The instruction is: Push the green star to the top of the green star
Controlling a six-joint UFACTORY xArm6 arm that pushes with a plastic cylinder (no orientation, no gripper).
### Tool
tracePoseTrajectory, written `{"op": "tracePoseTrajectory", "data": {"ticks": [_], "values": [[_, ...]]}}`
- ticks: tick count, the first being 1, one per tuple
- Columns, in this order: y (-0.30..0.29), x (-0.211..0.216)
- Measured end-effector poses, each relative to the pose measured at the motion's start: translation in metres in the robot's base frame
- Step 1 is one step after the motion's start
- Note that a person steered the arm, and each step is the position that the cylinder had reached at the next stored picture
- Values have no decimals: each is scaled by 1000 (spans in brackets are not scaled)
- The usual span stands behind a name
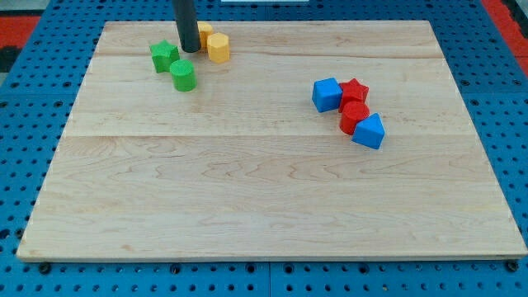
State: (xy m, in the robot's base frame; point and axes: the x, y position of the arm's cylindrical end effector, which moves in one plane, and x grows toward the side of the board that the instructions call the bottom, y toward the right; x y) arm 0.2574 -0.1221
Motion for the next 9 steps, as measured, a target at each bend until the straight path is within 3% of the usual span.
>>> {"op": "tracePoseTrajectory", "data": {"ticks": [4,7,9], "values": [[-40,0],[-48,-28],[-91,-28]]}}
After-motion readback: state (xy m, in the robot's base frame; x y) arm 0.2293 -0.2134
